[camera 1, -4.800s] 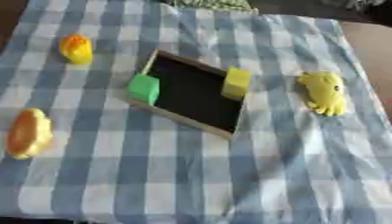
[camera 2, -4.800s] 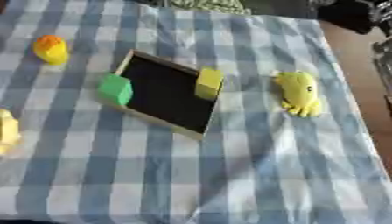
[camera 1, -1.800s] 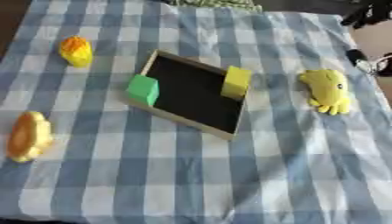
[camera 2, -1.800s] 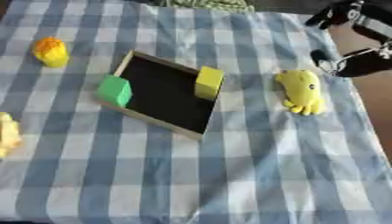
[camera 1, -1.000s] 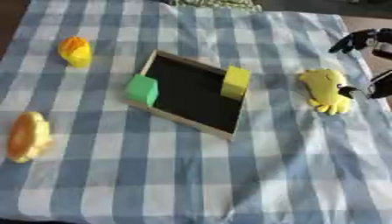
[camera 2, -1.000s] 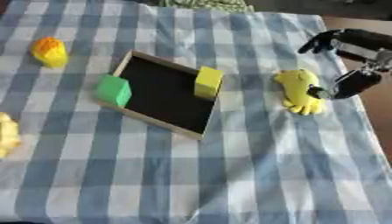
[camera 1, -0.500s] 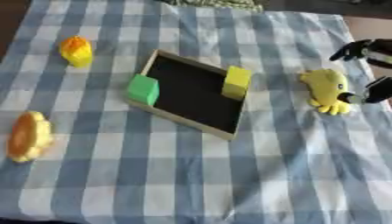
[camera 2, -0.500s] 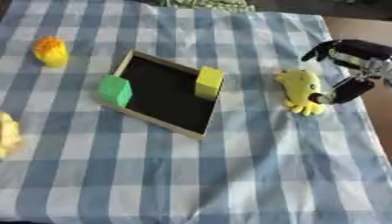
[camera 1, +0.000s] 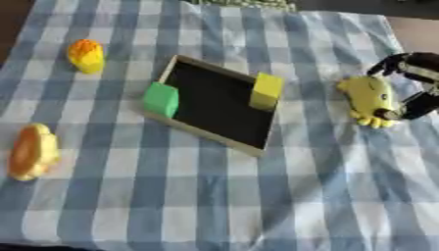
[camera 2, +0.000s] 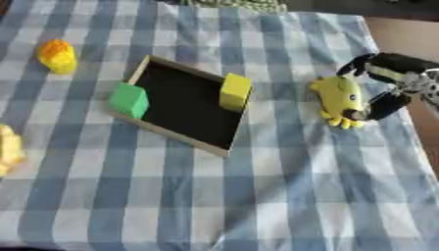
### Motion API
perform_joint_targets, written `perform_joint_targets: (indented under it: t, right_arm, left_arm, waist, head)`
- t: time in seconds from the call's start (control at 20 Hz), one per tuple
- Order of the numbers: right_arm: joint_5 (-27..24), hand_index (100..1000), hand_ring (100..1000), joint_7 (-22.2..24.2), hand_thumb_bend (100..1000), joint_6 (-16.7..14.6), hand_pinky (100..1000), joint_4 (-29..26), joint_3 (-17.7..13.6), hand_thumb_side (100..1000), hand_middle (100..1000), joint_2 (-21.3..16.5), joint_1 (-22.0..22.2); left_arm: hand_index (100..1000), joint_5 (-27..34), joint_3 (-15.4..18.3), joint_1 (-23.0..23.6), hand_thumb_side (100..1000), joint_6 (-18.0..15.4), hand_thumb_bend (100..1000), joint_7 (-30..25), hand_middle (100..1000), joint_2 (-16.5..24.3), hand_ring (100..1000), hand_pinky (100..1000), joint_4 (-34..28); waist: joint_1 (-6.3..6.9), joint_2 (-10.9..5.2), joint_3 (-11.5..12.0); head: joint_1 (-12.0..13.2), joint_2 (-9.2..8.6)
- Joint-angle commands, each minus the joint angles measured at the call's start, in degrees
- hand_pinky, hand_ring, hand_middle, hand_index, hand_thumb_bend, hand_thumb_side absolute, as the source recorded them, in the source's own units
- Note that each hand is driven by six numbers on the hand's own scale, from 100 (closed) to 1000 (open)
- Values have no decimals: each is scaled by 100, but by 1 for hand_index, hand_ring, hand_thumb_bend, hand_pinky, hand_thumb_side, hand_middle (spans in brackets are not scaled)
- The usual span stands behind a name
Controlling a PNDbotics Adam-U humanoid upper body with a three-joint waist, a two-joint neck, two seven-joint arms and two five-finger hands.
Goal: Pick up objects on the table and place them in the box.
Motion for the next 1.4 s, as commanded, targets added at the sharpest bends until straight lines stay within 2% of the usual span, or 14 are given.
perform_joint_targets:
  t: [0.05, 0.3, 0.5, 0.65, 0.9, 1.2, 1.25, 1.3, 1.4]
  right_arm:
    - [242, 877, 844, -58, 432, -27, 863, 199, 0, 215, 845, -90, -113]
    - [410, 849, 787, -132, 435, -104, 839, 446, 90, 231, 763, 28, -199]
    - [417, 759, 684, -315, 438, -177, 811, 422, 134, 250, 638, 74, -203]
    - [226, 723, 658, -454, 318, -194, 804, 327, 86, 245, 595, 49, -153]
    - [-225, 703, 634, -623, 187, -77, 799, -278, -246, 229, 567, -159, 92]
    - [-556, 687, 607, -840, 141, 48, 796, -1514, -890, 177, 542, -498, 286]
    - [-653, 686, 604, -863, 100, 54, 796, -1763, -975, 490, 544, -540, 293]
    - [-759, 686, 604, -876, 144, 35, 795, -2036, -1035, 159, 541, -588, 264]
    - [-925, 687, 605, -846, 165, 18, 795, -2545, -1088, 156, 542, -688, 162]
  left_arm:
    - [791, 24, 27, -52, 531, -1, 100, -17, 744, 88, 798, 937, -86]
    - [791, 28, 14, -49, 536, 8, 100, -36, 744, 70, 799, 937, -86]
    - [791, 32, 7, -54, 539, 9, 100, -45, 744, 64, 800, 937, -86]
    - [791, 34, 7, -54, 538, 10, 100, -52, 744, 63, 801, 937, -86]
    - [791, 31, 19, -52, 540, 10, 100, -39, 745, 75, 802, 938, -86]
    - [792, 11, 46, -51, 530, -13, 100, -8, 745, 129, 802, 937, -86]
    - [792, 7, 50, -49, 530, -18, 100, -1, 745, 138, 802, 937, -86]
    - [792, 6, 49, -49, 531, -20, 100, 2, 746, 144, 802, 937, -86]
    - [792, 6, 41, -54, 532, -19, 100, -2, 746, 148, 802, 937, -86]
  waist:
    - [63, 1, 2]
    - [62, 15, 10]
    - [61, 15, 12]
    - [59, 9, 11]
    - [37, -8, -8]
    - [17, -35, -47]
    - [15, -37, -52]
    - [11, -41, -53]
    - [2, -49, -49]
  head:
    - [12, -36]
    - [20, -34]
    - [26, -27]
    - [35, -25]
    - [62, -26]
    - [92, -33]
    - [92, -31]
    - [83, -25]
    - [73, -19]
